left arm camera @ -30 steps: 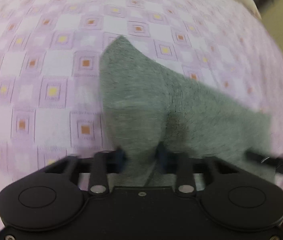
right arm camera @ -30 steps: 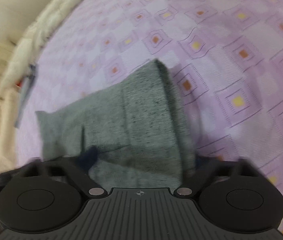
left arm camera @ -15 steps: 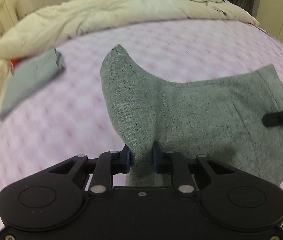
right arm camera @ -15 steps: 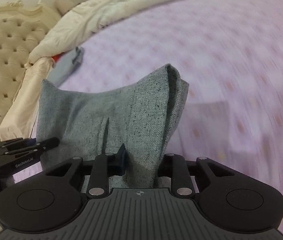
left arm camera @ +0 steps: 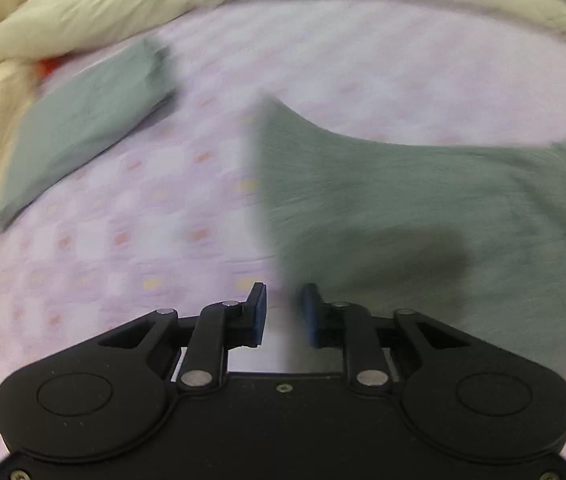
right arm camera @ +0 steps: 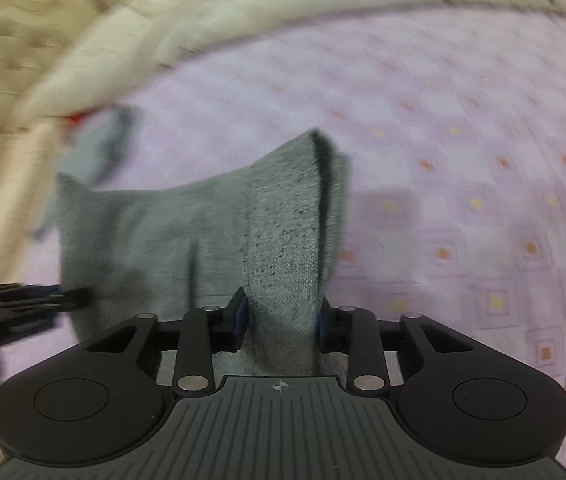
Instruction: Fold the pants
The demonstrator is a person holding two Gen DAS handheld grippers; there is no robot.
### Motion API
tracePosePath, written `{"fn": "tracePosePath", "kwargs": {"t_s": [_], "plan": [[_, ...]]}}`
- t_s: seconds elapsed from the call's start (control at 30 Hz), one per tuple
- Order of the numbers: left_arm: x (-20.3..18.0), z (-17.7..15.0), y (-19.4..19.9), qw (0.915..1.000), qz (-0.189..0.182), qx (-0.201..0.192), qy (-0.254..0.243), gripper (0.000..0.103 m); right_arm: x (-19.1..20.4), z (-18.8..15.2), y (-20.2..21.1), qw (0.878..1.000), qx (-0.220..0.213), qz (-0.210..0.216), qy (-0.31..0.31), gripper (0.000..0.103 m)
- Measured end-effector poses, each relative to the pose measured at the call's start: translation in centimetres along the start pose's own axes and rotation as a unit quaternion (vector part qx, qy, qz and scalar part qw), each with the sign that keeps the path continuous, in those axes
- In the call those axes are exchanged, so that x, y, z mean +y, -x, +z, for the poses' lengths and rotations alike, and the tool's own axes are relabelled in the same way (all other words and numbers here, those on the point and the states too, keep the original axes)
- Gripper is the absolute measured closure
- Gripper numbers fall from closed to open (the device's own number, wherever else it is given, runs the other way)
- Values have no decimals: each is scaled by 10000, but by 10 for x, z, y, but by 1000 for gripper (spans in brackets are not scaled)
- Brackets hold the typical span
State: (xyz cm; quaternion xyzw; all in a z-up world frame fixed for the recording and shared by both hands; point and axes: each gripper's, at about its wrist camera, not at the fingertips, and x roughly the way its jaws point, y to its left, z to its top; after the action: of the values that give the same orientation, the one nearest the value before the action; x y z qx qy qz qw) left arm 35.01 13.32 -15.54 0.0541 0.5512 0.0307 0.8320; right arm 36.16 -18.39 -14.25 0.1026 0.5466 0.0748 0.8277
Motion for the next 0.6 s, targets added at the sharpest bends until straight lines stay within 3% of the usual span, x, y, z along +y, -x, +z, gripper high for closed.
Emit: {"fn": "tracePosePath", "kwargs": {"t_s": [0.07,0.1,0.23,0.33,0.43,0.5,0.6], "plan": [[7,-4,-6,9995,156,142,227,84,-3,-2,-4,9959,-159,-881,-88,76],[11,-10,1,9992,37,55,396,84,-2,-6,4,9941,-395,-1012,-39,77],[-5,-29,35,9980,-253,-507,274,83,23,-35,42,9907,-1129,-334,677,78],[-28,-49,32,9979,-526,-379,-28,78,44,-61,36,9892,-767,-197,1230,83],[-43,-74,2,9993,-207,152,-284,78,43,-87,1,9900,1,-497,1320,88],[-45,-80,1,9992,-35,8,-403,78,38,-95,-1,9917,-59,-434,1211,88],[-36,-80,12,9996,-68,1,-256,81,35,-88,13,9941,-113,-309,1032,89]]}}
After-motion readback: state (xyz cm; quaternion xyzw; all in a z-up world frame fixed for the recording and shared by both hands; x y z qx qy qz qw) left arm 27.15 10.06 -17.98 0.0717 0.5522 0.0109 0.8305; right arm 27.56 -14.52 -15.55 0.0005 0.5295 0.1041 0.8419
